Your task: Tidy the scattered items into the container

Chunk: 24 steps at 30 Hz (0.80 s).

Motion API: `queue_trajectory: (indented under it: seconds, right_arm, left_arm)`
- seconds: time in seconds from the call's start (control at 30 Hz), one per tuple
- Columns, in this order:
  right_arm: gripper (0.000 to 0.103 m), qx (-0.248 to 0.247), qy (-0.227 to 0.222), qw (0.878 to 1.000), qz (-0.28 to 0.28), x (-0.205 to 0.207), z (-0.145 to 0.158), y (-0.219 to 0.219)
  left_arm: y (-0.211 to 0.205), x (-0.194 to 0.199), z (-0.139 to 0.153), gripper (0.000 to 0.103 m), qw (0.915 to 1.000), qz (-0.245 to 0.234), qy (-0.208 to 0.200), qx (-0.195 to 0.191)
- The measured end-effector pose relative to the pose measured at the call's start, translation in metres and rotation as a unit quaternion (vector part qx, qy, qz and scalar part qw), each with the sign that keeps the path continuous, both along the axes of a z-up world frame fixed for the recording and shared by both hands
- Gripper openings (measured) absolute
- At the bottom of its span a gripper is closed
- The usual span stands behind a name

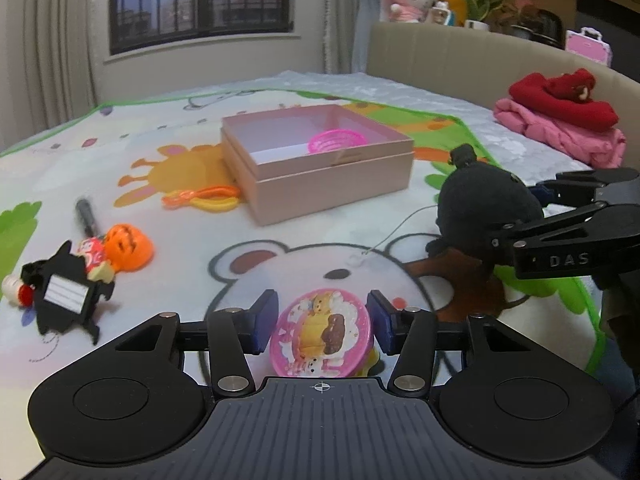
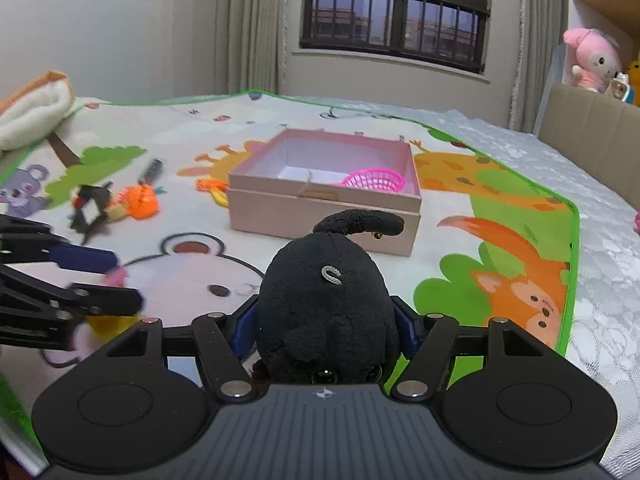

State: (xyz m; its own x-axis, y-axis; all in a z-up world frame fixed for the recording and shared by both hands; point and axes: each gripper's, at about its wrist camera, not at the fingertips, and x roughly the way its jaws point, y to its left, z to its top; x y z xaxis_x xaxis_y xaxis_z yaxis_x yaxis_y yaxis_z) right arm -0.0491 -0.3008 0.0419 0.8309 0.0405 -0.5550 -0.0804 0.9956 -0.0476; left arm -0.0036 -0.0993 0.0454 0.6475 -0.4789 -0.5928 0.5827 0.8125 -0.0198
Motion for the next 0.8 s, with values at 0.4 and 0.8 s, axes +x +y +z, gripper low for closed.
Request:
queue_trajectory:
  seconds: [0.4, 0.8]
  right_arm:
    - [0.066, 0.002, 0.011, 1.000, -0.001, -0.008, -0.009, -0.006]
    - [0.072, -0.018, -0.003, 1.000, -0.003, -0.012, -0.005, 0.002]
  left_arm:
    - [0.000, 0.001, -0.013, 0.089, 0.9997, 0.007, 0.014, 0.019]
    - [0.004, 0.001, -0.023, 0.102, 0.9982, 0.024, 0.035, 0.043]
